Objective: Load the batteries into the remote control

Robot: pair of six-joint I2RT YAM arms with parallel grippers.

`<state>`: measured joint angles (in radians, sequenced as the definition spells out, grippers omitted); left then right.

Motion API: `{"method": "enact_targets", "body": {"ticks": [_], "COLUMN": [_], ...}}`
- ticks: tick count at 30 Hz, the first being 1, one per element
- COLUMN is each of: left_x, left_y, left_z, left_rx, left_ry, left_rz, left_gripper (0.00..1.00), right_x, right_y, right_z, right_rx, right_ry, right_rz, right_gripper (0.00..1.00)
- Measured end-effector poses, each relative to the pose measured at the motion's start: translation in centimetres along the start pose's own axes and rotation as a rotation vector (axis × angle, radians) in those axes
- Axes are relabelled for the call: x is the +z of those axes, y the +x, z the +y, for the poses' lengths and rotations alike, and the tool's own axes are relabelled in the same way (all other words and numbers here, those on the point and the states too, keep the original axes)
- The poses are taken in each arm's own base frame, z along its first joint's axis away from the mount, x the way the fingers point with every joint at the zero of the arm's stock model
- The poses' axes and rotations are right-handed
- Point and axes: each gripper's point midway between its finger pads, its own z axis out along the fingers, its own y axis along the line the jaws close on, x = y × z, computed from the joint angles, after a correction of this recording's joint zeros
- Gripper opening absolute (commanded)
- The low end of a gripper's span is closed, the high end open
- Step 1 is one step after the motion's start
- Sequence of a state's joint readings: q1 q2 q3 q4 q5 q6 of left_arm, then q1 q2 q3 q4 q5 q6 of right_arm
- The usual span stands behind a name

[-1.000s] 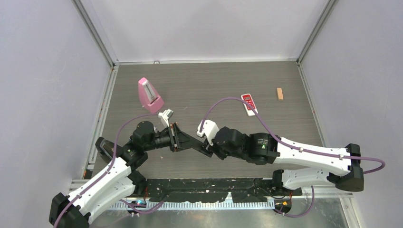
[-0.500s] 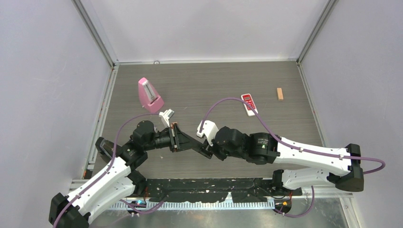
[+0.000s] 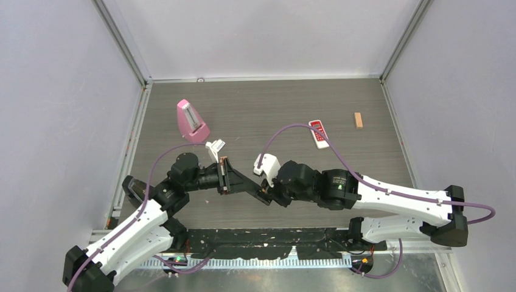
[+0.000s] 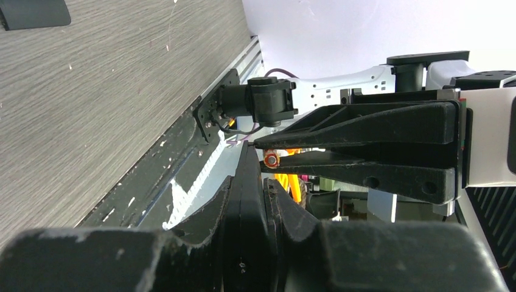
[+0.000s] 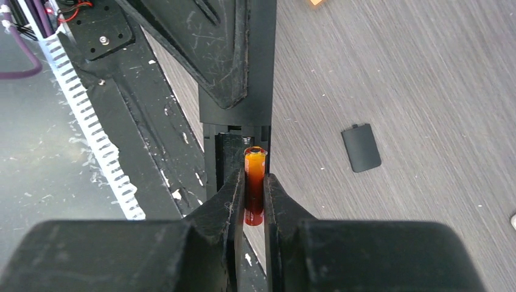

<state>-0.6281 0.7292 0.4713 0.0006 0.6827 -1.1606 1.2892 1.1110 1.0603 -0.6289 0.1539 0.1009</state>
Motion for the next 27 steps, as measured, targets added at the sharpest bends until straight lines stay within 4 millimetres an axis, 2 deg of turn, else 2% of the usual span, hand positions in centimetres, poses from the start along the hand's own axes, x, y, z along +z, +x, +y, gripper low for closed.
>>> {"method": "enact_targets", "body": {"ticks": [13,27], "left_x": [0.0,0.0], "left_y": [0.3,0.4], "left_z": [0.7,0.8], "left_rx": [-0.010,-0.015], "left_ry": [-0.024,-0.028], "left_rz": [0.016,0.021], "left_gripper": [0.00,0.00], "right_x": [0.7,0.8], "right_y": [1.0,1.1], "right_z": [0.5,0.7], "right_rx": [0.017,0.031], "right_ry": [-0.018,-0.032], "right_rz": [0.068,0.083], "right_gripper": [0.13,0.18]}}
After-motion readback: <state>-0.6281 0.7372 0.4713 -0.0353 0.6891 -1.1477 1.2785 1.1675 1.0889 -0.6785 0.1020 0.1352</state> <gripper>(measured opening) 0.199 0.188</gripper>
